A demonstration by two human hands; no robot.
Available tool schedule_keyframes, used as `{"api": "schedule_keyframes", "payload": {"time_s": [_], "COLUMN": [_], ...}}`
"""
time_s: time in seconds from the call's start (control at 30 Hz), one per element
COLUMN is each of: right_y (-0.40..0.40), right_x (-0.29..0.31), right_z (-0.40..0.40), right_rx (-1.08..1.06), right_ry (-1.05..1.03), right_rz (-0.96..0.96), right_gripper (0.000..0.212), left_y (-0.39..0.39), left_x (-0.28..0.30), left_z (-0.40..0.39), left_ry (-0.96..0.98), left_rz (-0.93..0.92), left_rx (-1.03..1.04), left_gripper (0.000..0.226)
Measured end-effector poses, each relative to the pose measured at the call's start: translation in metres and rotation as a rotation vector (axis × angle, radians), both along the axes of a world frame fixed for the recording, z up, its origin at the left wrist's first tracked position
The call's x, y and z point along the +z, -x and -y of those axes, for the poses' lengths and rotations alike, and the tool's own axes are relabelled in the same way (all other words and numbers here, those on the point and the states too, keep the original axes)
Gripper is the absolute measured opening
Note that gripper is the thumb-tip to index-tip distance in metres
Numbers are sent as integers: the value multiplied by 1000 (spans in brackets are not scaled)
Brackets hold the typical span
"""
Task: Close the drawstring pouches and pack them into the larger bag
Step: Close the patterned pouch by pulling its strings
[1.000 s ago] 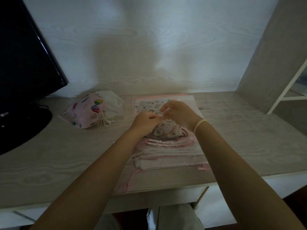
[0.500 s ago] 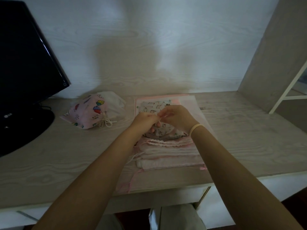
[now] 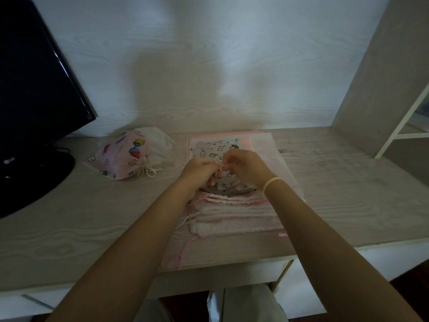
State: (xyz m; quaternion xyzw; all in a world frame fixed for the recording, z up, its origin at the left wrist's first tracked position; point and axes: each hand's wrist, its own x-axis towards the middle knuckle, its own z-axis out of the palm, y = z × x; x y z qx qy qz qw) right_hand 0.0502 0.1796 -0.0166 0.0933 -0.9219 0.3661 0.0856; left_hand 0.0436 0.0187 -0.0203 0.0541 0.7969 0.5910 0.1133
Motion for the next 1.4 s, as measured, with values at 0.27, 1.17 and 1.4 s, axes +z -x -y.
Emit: {"api": "schedule_keyframes", "payload": {"time_s": [0.27, 1.17, 1.4], "right_y": [-10, -1, -1], "right_x": [0, -7, -1], "right_z": [-4, 20, 21], "right_rx": [45, -147, -46], "right_ry": [-131, -173, -515], "right_rz": [74, -165, -154], "right_gripper": [4, 13, 15], "left_y": [3, 12, 11], "left_x": [-8, -3, -3], "left_z": [-3, 3, -2], "left_ry": [-59, 295, 368], "left_rz": [-75, -242, -360], "left_rx": [108, -30, 24], "left_gripper": [11, 17, 12]}}
